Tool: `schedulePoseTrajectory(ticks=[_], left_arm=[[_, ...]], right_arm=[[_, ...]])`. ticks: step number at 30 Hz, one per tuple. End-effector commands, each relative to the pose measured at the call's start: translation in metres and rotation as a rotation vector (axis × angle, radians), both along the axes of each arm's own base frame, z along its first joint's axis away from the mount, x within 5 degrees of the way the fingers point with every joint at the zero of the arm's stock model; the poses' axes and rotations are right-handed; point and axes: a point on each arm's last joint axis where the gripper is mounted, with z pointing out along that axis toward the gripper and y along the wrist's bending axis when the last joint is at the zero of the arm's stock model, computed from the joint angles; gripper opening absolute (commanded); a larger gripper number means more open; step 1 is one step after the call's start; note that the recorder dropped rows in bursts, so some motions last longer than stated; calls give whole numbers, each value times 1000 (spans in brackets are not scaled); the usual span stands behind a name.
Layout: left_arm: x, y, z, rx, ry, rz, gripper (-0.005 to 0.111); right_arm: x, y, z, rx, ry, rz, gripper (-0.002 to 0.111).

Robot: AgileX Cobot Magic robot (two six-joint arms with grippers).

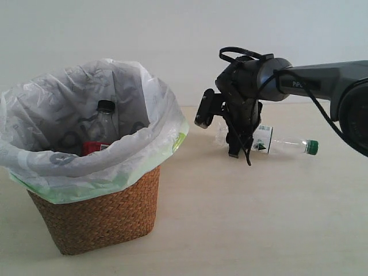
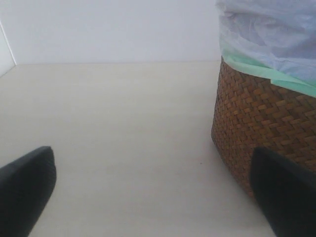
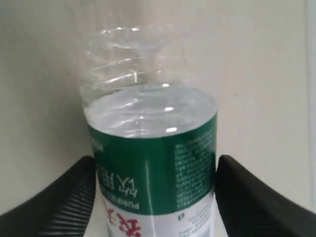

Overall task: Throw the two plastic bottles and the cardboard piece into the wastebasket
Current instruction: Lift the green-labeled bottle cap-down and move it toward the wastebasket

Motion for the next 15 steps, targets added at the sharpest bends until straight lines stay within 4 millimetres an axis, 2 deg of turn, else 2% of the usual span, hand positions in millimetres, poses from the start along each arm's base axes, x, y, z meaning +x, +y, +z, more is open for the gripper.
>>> schedulePoseTrajectory(ticks=[1,12,14,15], left_arm=[[0,0,2,-10,-15,-5,108],[0,0,2,-10,-15,-5,108],[0,0,2,-10,-15,-5,108],[0,0,2,-10,-15,-5,108]], right_arm=[[-7,7,-6,108,81,-17,59],[-13,12,-43,157,211,-61,59],[-12,13,-47,172,205,-93,49],[-11,13,-46,197,185,-126,23]])
